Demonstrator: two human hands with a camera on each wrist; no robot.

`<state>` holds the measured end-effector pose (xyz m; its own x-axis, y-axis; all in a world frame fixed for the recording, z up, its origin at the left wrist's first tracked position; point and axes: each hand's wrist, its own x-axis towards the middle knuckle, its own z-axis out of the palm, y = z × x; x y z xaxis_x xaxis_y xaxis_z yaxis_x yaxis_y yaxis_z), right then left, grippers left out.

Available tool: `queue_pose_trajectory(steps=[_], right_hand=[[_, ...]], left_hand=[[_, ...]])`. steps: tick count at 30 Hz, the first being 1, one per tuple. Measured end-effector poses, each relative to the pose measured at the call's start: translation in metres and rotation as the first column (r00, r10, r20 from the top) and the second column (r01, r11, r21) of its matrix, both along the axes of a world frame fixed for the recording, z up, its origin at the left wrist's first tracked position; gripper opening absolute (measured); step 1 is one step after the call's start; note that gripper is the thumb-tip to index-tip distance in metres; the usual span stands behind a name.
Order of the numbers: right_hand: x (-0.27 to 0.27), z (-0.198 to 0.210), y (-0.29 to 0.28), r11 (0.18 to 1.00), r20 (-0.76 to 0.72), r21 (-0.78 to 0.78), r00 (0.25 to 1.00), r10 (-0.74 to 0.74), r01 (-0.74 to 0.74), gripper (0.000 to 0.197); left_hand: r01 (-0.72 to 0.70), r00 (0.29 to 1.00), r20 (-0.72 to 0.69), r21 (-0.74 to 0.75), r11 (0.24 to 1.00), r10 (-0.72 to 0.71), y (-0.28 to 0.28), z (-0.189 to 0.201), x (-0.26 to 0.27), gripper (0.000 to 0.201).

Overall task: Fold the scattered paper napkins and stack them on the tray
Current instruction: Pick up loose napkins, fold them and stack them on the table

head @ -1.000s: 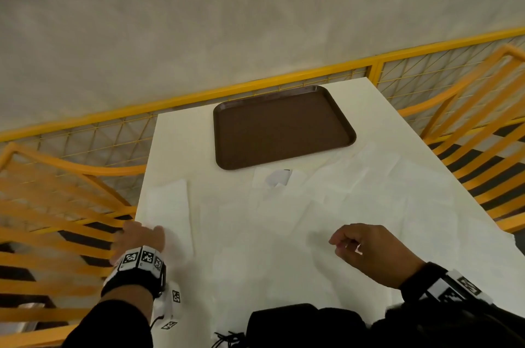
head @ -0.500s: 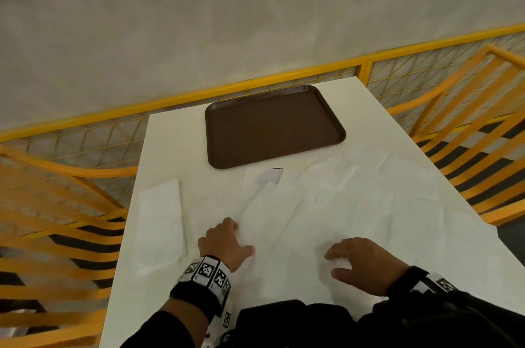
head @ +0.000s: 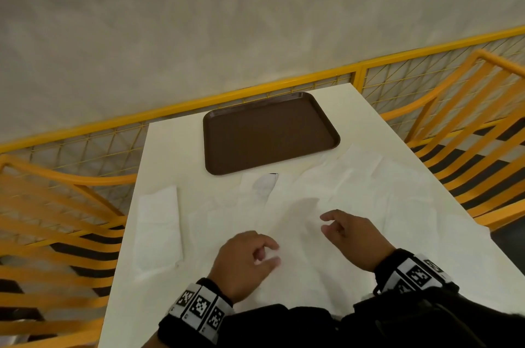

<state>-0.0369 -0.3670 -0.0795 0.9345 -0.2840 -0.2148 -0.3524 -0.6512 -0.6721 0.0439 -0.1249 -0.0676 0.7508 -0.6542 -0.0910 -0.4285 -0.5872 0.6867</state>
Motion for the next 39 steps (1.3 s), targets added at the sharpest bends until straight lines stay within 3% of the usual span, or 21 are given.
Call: queue_pose_trajectory(steps=[2, 4, 7, 10, 14, 19, 22, 25, 28, 31, 35, 39], right_hand=[[0.003, 0.000, -0.002, 0.999, -0.010, -0.001, 0.999, -0.041, 0.041, 0.028], [0.002, 0.000, -0.004, 0.997, -0.052, 0.039, 0.996, -0.069, 0.071, 0.032], [-0.004, -0.003, -0.005, 0.993, -0.140, 0.095, 0.988, -0.063, 0.076, 0.036], [-0.011, -0.009, -0.001, 0.997, -0.198, 0.079, 0.980, 0.017, -0.001, 0.036], [-0.018, -0.015, 0.002, 0.998, -0.232, 0.022, 0.970, 0.068, -0.064, 0.033], [-0.021, -0.018, 0.001, 0.998, -0.216, -0.001, 0.974, 0.068, -0.070, 0.028], [-0.022, -0.020, 0.000, 0.998, -0.173, 0.001, 0.983, 0.057, -0.058, 0.024], [-0.024, -0.019, -0.003, 0.999, -0.113, 0.017, 0.993, 0.035, -0.033, 0.015], [-0.027, -0.014, -0.009, 1.000, -0.051, 0.008, 0.999, 0.016, -0.016, 0.013], [-0.032, -0.011, -0.013, 1.000, -0.042, -0.011, 0.999, 0.001, -0.001, 0.013], [-0.036, -0.011, -0.015, 1.000, -0.062, -0.031, 0.998, -0.005, 0.004, 0.014], [-0.035, -0.017, -0.013, 0.993, -0.104, -0.108, 0.994, 0.034, -0.045, 0.017]], left_hand=[[0.014, 0.986, -0.166, -0.067, 0.998, -0.025, -0.004, 0.003, -0.009, 0.025], [-0.057, 0.977, -0.209, -0.106, 0.993, 0.034, -0.008, -0.003, -0.007, 0.030], [-0.177, 0.981, -0.072, 0.082, 0.981, 0.182, -0.012, -0.027, 0.012, 0.014], [-0.227, 0.958, -0.112, 0.263, 0.938, 0.263, -0.020, -0.046, 0.026, 0.019], [-0.226, 0.937, -0.192, 0.305, 0.925, 0.292, -0.035, -0.046, 0.027, 0.013], [-0.159, 0.944, -0.201, 0.414, 0.896, 0.261, -0.047, -0.050, 0.024, 0.022], [-0.189, 0.952, -0.161, 0.363, 0.912, 0.262, -0.049, -0.049, 0.019, 0.024], [-0.267, 0.949, -0.122, 0.181, 0.947, 0.291, -0.040, -0.040, 0.028, 0.032], [-0.471, 0.878, -0.111, -0.031, 0.882, 0.465, -0.007, -0.023, 0.060, 0.035], [-0.580, 0.810, 0.003, -0.142, 0.802, 0.587, 0.049, -0.013, 0.094, 0.027], [-0.761, 0.645, 0.026, -0.069, 0.645, 0.764, 0.112, -0.028, 0.124, 0.032], [-0.761, 0.638, 0.022, 0.169, 0.626, 0.770, 0.136, -0.042, 0.129, 0.042]])
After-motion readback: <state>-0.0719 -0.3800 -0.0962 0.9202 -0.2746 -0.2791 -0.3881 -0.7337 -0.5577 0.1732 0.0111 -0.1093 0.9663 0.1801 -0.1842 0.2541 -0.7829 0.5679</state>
